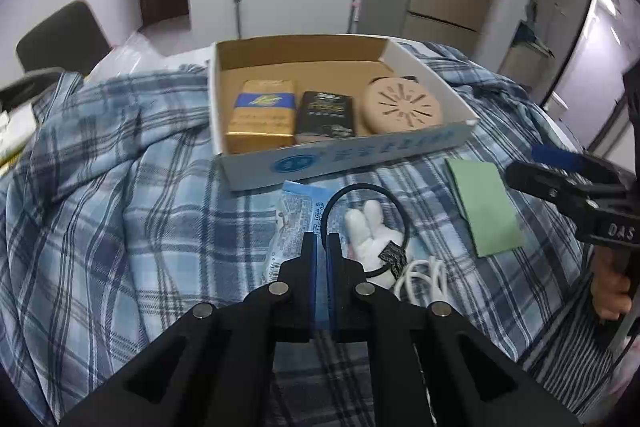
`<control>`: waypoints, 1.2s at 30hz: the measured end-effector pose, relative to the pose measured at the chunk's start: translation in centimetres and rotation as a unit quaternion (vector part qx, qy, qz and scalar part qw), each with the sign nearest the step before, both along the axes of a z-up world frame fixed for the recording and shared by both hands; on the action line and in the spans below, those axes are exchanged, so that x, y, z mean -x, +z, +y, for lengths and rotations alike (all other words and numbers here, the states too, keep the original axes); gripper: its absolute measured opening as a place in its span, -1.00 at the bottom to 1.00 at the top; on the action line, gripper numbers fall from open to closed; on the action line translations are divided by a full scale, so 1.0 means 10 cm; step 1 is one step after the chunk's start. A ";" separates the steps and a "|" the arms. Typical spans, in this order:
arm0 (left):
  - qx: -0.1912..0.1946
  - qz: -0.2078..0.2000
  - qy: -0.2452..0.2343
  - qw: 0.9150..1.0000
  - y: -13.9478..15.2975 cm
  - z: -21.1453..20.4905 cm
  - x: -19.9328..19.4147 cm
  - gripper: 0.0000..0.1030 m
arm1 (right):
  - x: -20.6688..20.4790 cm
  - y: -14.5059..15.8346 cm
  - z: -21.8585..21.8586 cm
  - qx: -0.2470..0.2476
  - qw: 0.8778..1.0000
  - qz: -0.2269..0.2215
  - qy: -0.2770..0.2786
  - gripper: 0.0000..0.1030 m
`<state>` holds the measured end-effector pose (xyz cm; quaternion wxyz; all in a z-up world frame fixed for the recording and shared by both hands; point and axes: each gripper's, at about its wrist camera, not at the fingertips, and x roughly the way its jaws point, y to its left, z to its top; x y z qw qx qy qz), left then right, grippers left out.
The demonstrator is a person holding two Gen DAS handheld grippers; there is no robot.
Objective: Organize soft objects
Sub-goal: 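Lower the left gripper onto the light-blue wrapped pack and close it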
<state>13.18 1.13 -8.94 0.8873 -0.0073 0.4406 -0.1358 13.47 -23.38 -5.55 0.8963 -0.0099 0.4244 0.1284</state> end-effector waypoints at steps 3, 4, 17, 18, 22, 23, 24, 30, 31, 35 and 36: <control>-0.004 0.002 -0.001 1.000 -0.02 -0.01 0.00 -0.90 | -0.01 -0.01 -0.01 -0.003 1.000 0.005 -0.001 0.68; -0.009 0.002 -0.002 1.000 -0.02 -0.03 0.01 -0.90 | -0.01 -0.02 -0.01 -0.002 1.000 0.006 0.000 0.68; 0.022 -0.013 0.033 0.999 0.08 0.21 0.11 -0.73 | -0.02 -0.01 -0.02 0.001 1.000 0.002 -0.008 0.68; 0.020 -0.007 0.029 0.999 0.07 0.20 0.11 -0.71 | -0.02 -0.01 -0.02 0.001 1.000 0.002 -0.007 0.68; -0.009 -0.003 0.014 1.000 0.07 0.11 0.15 -0.57 | 0.00 0.00 -0.01 0.002 1.000 -0.001 -0.005 0.68; -0.011 -0.003 0.012 1.000 0.06 0.10 0.15 -0.38 | -0.01 0.00 -0.01 0.002 1.000 -0.001 -0.005 0.68; -0.010 -0.002 0.009 1.000 0.06 0.10 0.15 -0.15 | -0.01 0.00 -0.01 0.002 1.000 0.000 -0.005 0.68; -0.020 0.004 -0.004 1.000 0.01 0.05 0.13 0.09 | -0.02 -0.01 -0.02 0.001 1.000 0.004 -0.005 0.68; -0.024 0.009 -0.006 1.000 -0.01 0.03 0.12 0.09 | -0.02 -0.01 -0.02 0.001 1.000 0.004 -0.005 0.68; -0.030 0.028 -0.004 0.999 -0.08 0.03 0.09 0.09 | -0.02 -0.01 -0.02 0.000 1.000 0.005 -0.004 0.68; -0.027 0.027 -0.004 0.999 -0.07 0.04 0.09 0.09 | -0.01 -0.01 -0.02 0.000 1.000 0.005 -0.004 0.68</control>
